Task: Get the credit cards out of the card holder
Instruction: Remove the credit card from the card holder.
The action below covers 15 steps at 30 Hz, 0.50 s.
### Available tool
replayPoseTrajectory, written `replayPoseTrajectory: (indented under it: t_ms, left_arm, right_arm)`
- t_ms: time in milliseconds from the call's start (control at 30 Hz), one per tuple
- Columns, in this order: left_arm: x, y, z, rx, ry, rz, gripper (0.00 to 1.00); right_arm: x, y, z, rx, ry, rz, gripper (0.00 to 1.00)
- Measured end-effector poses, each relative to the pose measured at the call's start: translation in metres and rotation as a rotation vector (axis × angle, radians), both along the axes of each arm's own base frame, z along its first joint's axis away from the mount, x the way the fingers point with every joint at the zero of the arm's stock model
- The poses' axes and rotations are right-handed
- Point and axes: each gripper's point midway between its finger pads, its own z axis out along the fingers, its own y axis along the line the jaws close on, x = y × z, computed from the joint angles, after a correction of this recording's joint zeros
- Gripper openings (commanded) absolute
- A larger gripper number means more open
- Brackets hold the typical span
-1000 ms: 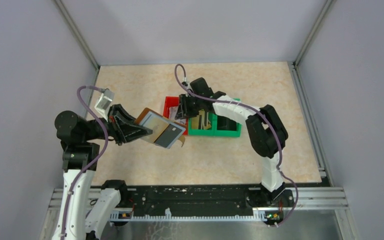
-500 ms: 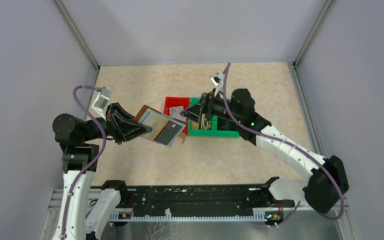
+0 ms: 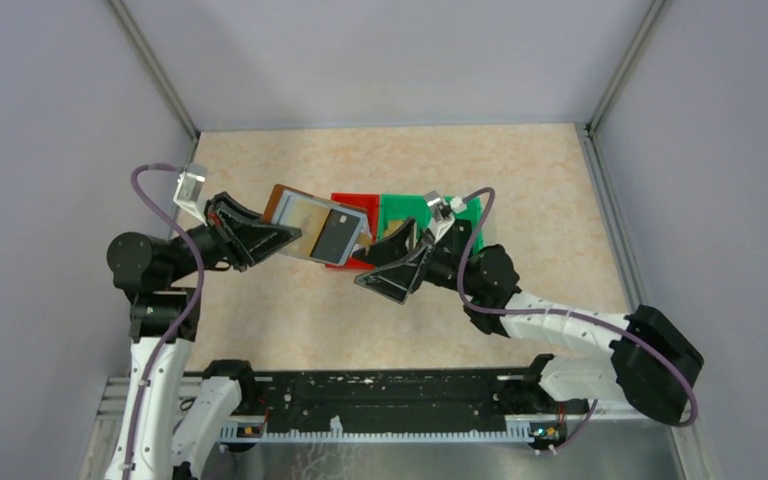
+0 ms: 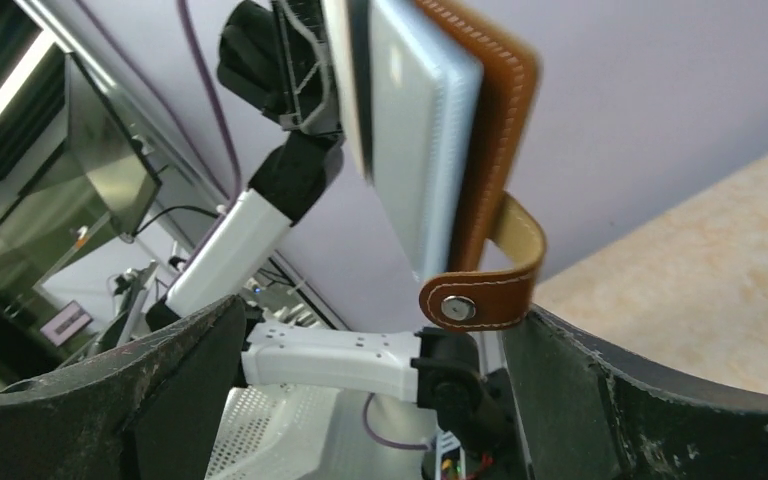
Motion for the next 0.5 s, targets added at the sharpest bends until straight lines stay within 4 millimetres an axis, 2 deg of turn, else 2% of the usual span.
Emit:
replayPoseTrajectory:
  t_ms: [133, 267, 333, 467, 500]
  left_arm:
    - [0.004, 0.001, 0.005, -0.035, 0.018, 0.022, 0.0]
    - [0.005, 0.002, 0.006, -0.049, 0.027, 0.028, 0.0]
    - [0.005, 0.002, 0.007, -0.055, 0.03, 0.029, 0.0]
    - [0.004, 0.002, 0.009, -0.058, 0.026, 0.028, 0.01]
    - [0.003, 0.002, 0.009, -0.058, 0.025, 0.028, 0.04]
  right_arm:
    - [-0.008, 0.018, 0.008, 0.05, -0.006, 0.036, 0.93]
    - [0.002, 0.034, 0.008, 0.06, 0.029, 0.019, 0.78]
    - [0.007, 0.038, 0.009, 0.073, 0.05, 0.003, 0.66]
    - [0.016, 0.04, 0.016, 0.116, 0.071, -0.024, 0.27]
    - [0.017, 0.04, 0.018, 0.125, 0.079, -0.025, 0.17]
